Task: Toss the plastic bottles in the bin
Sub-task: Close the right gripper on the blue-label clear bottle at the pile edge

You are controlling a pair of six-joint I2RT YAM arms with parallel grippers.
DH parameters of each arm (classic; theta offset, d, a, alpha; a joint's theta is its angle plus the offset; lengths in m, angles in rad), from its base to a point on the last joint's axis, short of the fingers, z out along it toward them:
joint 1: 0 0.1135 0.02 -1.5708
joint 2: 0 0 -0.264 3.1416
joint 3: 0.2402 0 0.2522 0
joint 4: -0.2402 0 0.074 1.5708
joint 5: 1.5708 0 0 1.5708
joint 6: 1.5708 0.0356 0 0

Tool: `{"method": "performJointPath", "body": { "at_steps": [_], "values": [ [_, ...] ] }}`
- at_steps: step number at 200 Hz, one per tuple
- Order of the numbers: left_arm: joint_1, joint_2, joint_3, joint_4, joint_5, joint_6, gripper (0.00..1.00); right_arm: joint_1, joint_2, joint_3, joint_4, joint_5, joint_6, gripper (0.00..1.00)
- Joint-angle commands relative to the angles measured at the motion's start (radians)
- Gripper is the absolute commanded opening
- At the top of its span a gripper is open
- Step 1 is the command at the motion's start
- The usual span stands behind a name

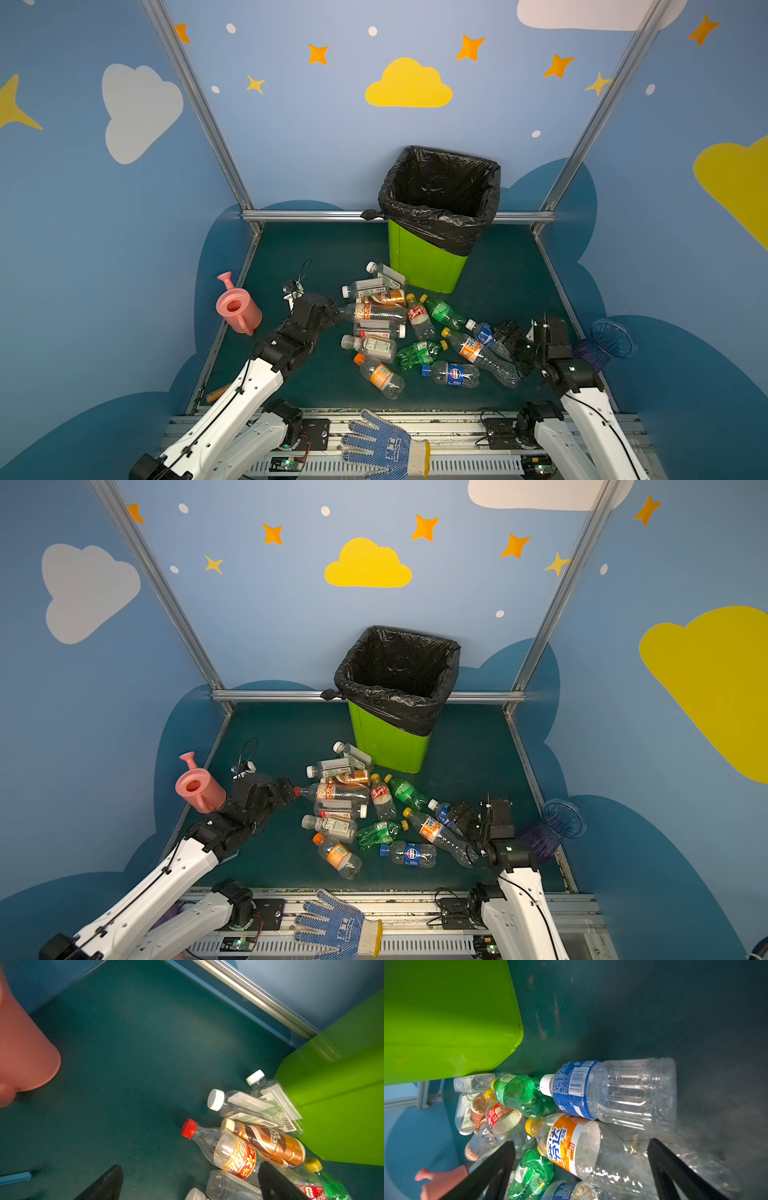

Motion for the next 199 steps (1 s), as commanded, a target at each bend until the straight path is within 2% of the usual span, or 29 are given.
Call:
{"method": "performJointPath", "body": {
  "at_steps": [1, 31, 65, 93, 146, 199],
  "values": [
    [0.008, 0.018, -0.004, 0.027, -0.001, 0.024, 1.00, -0.008, 0.018, 0.000, 0.064, -0.051, 0.062, 0.98],
    [0.017, 0.035, -0.012, 0.041, 0.014, 0.016, 1.00, -0.022, 0.066, 0.006, 0.088, -0.031, 0.038, 0.98],
    [0.025, 0.032, -0.025, 0.048, 0.026, 0.002, 1.00, -0.048, 0.188, 0.012, 0.157, -0.063, 0.026, 0.98],
    [0.029, 0.014, -0.031, 0.040, 0.020, 0.002, 1.00, -0.058, 0.249, 0.020, 0.193, -0.034, 0.020, 0.98],
    [0.038, 0.009, -0.045, 0.043, 0.026, -0.002, 1.00, -0.093, 0.395, 0.068, 0.255, -0.016, -0.055, 0.98],
    [0.044, 0.015, -0.051, 0.047, 0.031, -0.009, 1.00, -0.112, 0.599, 0.152, 0.271, -0.048, -0.103, 0.90]
  ]
}}
